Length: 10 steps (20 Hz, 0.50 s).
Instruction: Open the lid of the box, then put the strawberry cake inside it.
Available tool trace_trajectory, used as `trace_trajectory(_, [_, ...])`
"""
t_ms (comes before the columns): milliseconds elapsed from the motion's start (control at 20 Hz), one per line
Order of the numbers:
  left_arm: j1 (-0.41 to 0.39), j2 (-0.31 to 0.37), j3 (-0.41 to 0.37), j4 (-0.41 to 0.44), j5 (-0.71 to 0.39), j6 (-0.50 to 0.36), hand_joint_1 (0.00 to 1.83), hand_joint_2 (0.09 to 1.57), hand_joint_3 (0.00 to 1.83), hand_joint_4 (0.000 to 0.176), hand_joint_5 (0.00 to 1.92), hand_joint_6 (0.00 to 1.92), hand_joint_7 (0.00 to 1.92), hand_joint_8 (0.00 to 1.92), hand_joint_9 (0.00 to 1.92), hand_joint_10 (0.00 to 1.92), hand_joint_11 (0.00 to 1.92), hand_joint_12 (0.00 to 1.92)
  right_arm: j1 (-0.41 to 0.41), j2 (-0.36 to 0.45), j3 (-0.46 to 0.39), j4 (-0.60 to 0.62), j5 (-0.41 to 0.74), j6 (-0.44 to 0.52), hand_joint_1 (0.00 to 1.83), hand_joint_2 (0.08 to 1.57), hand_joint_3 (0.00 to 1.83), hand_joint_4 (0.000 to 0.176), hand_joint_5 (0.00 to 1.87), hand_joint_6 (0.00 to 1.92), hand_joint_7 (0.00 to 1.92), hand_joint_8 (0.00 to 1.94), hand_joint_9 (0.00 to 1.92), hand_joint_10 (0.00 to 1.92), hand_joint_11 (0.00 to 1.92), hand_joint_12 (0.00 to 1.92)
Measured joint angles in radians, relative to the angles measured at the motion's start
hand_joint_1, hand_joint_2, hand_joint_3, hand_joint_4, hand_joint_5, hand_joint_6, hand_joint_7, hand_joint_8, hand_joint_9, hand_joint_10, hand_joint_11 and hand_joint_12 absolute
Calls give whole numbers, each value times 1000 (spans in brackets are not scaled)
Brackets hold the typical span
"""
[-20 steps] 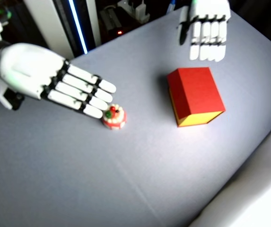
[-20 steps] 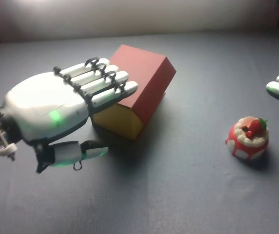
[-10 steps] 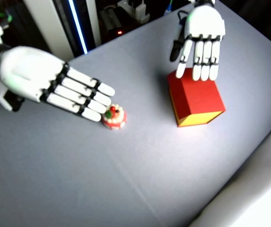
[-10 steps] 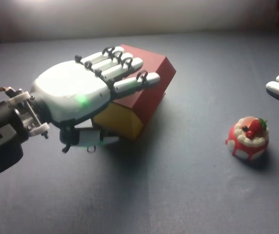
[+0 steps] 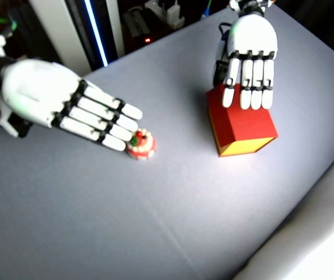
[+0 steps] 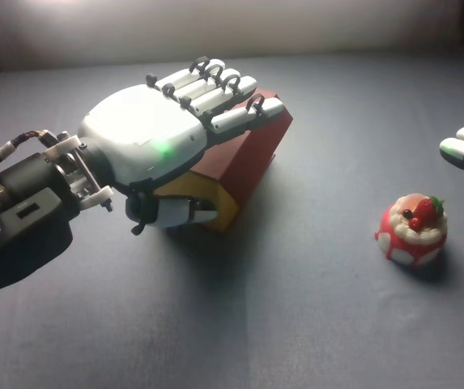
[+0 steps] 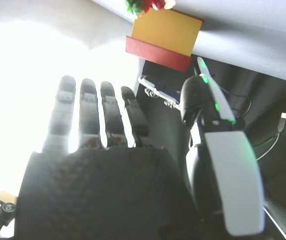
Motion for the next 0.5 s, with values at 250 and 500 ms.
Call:
trace_trajectory(250, [-12, -26, 23, -18, 6, 0, 774, 1082, 0, 95, 0, 0, 0, 0, 0, 0, 0, 0, 0, -2, 0, -5, 0, 4, 439, 1354, 5, 0, 0, 0, 0, 0, 0, 0, 0, 0])
trace_trajectory(500, [-21, -49, 42, -30, 27, 0, 841, 1109, 4, 66, 13, 5, 0, 0, 0, 0, 0, 0, 0, -5, 4, 3, 1, 5, 486, 1345, 0, 0, 0, 0, 0, 0, 0, 0, 7, 5])
